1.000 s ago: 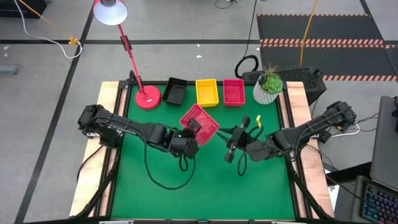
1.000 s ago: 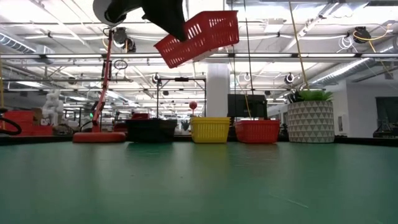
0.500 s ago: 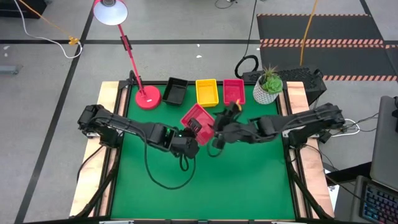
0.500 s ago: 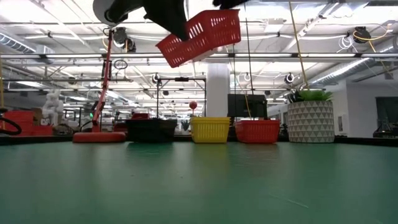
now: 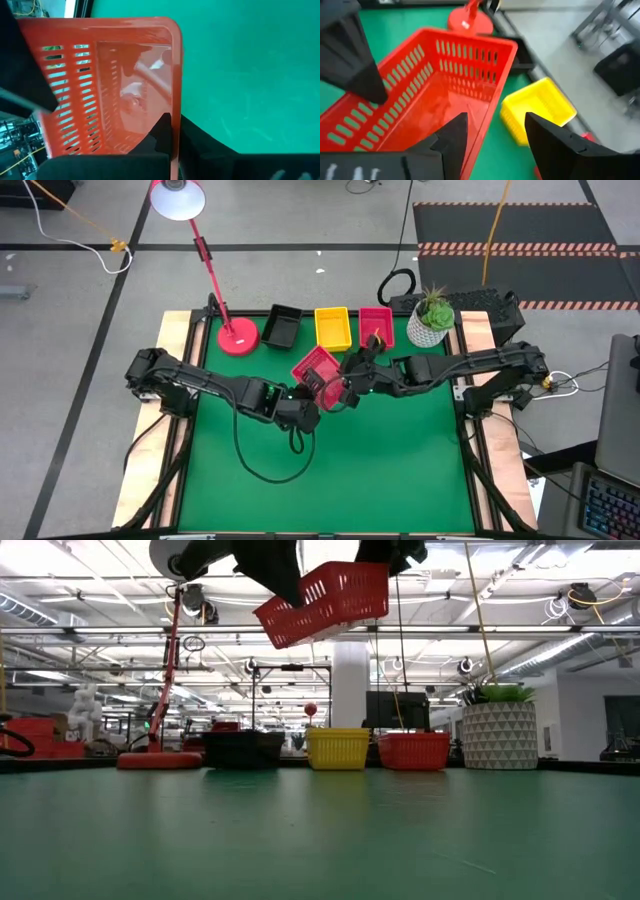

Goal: Stack baskets by color
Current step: Stack the bottom red bin on the top stacked red bin

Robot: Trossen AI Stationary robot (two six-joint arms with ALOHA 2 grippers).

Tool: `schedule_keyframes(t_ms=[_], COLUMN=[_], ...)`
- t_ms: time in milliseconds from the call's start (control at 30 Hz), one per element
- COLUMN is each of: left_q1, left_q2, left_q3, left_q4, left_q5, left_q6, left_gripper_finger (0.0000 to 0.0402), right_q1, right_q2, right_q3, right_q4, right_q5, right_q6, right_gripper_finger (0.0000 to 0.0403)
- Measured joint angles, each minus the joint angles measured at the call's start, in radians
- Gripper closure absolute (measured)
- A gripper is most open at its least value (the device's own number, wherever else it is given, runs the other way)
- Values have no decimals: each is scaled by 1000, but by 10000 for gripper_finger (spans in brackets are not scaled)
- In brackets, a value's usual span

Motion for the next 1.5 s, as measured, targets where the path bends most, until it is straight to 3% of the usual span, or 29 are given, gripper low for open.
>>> schedule_keyframes(t_ms=[367,833,1133,1233,1500], left_q1=[2,6,7,7,8], left_q2=[0,0,0,0,0], left_q3=[0,0,0,0,0], left_q4=[14,107,161,165,172], left_q5=[-2,3,6,5,-5], left_q6=[18,89,65,51,-89], left_gripper_finger=[394,379,366,345,234], right_q1=[-16,-16,-17,-17,-16], right_q2=[1,1,0,0,1], right_q3=[0,0,0,0,-1], right_q4=[-60,-76,-83,-86,-88], right_q5=[-104,-92,-95,-96,-103], right_q6=[103,127,120,120,118], right_gripper_finger=[277,393,398,398,398])
